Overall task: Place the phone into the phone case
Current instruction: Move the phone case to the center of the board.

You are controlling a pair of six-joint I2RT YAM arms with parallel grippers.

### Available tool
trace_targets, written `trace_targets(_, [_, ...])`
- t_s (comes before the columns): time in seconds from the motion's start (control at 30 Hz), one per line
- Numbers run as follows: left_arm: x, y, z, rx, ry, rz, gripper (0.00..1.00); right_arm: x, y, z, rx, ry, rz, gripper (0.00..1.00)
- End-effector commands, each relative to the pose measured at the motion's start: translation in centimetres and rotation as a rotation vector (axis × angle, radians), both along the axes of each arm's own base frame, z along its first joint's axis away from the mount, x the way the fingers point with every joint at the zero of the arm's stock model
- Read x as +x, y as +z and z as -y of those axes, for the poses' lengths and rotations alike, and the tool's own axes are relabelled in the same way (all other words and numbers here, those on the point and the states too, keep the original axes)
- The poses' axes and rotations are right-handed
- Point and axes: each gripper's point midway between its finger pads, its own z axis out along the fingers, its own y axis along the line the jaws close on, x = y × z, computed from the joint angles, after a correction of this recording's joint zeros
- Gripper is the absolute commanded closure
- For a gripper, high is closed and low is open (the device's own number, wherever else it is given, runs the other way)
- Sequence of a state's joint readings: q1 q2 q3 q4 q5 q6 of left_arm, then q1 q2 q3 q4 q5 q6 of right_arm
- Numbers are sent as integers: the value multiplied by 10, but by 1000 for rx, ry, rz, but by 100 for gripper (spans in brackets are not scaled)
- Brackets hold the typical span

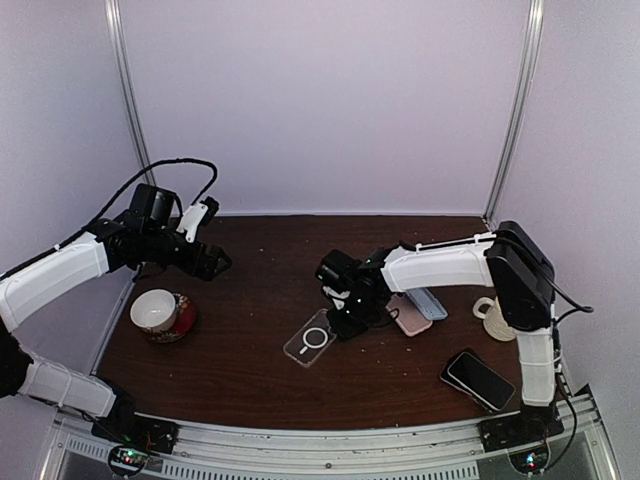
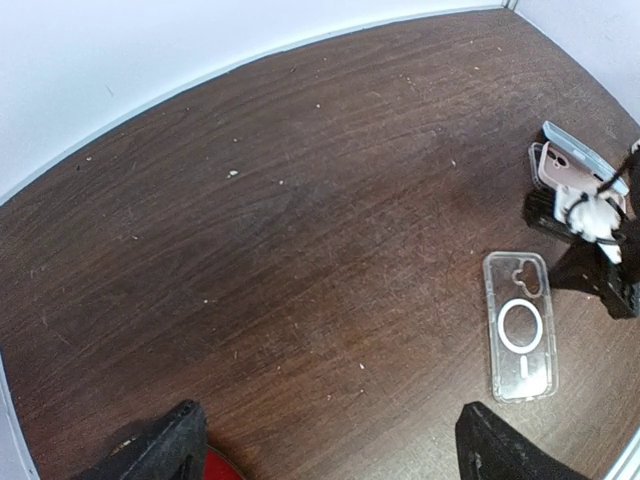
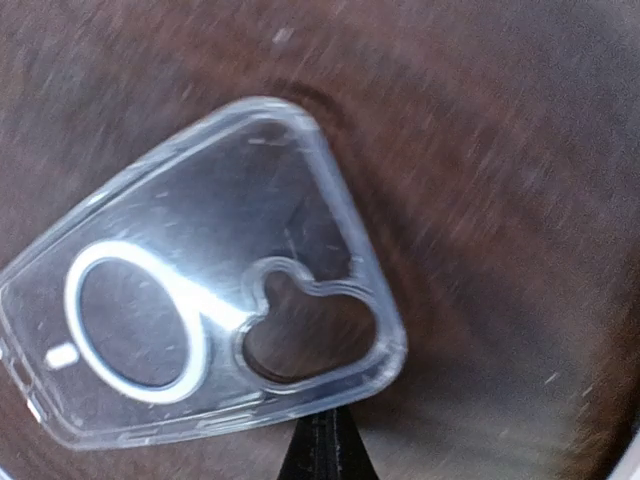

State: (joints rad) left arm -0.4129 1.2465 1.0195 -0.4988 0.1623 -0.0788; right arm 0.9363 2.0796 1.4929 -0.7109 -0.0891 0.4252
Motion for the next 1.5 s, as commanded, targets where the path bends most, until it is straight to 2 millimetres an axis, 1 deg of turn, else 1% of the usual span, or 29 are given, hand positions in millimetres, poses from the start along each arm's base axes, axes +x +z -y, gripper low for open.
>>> trace_targets(0.0, [5, 7, -3, 8, 6, 36, 10, 58, 6, 4, -181, 78, 179, 100])
trace_targets(0.03, [5, 7, -3, 10, 8, 37, 10, 61, 5, 4, -208, 95, 180, 100])
trace_targets(0.1, [5, 7, -3, 9, 7, 37, 10, 70, 15, -1, -213, 102, 219, 100])
trace_targets(0.17, [4, 7, -2, 3, 2, 33, 10, 74, 29, -3, -210, 94, 244, 96])
trace_targets(0.2, [4, 7, -1, -1, -2, 33, 10, 73, 36, -4, -208, 80, 247, 92])
trace_targets(0.23, [4, 7, 0, -3, -3, 32, 10, 70, 42, -5, -197, 64, 250, 85])
trace_targets(0.3, [4, 8, 0, -4, -3, 31, 10, 60, 47, -11, -148, 15, 245, 63])
trace_targets(0.33, [4, 8, 0, -4, -3, 31, 10, 52, 46, -16, -106, -18, 229, 48])
trace_targets(0.37, [4, 8, 0, -6, -3, 31, 10, 43, 44, -26, -56, -40, 212, 28])
trace_targets(0.4, [3, 7, 0, -6, -3, 29, 10, 35, 40, -35, -14, -54, 192, 16])
trace_targets(0.43, [4, 7, 0, -6, -2, 29, 10, 28, 36, -41, 2, -73, 179, 13])
trace_targets(0.5, [4, 6, 0, -7, -1, 24, 10, 22, 27, -46, 4, -120, 162, 14])
trace_targets(0.6, [4, 4, 2, -11, -6, 14, 10, 20, 14, -50, 16, -168, 139, 21])
trace_targets(0.67, [4, 3, 2, -10, -7, 12, 10, 20, 9, -49, -2, -164, 142, 31])
trace_targets(0.73, [4, 3, 1, -7, -4, 14, 10, 19, 4, -47, -19, -158, 137, 44])
trace_targets(0.77, [5, 3, 1, -5, -1, 16, 10, 18, 3, -43, -34, -160, 137, 49])
trace_targets(0.87, [4, 2, 0, -3, 0, 15, 10, 17, 5, -31, -70, -165, 151, 62])
trace_targets(0.97, [4, 3, 2, -9, -4, 13, 10, 14, 1, -24, -69, -165, 145, 65])
trace_targets(1.07, [4, 2, 2, -11, -7, 8, 10, 9, -10, -20, -78, -166, 94, 61])
trace_targets(1.13, [4, 2, 2, -9, -6, 9, 10, 9, -13, -15, -101, -170, 82, 61])
trace_targets(1.17, [4, 2, 1, -7, -3, 10, 10, 9, -13, -14, -105, -170, 82, 64])
trace_targets(1.23, [4, 3, 1, -8, -3, 13, 10, 10, -10, -14, -97, -157, 87, 71])
trace_targets(1.37, [4, 3, 2, -11, -4, 11, 10, 5, -10, -15, -90, -135, 50, 92])
trace_targets(1.47, [4, 4, 0, -4, 2, 15, 10, 1, -10, -8, -108, -136, 40, 93])
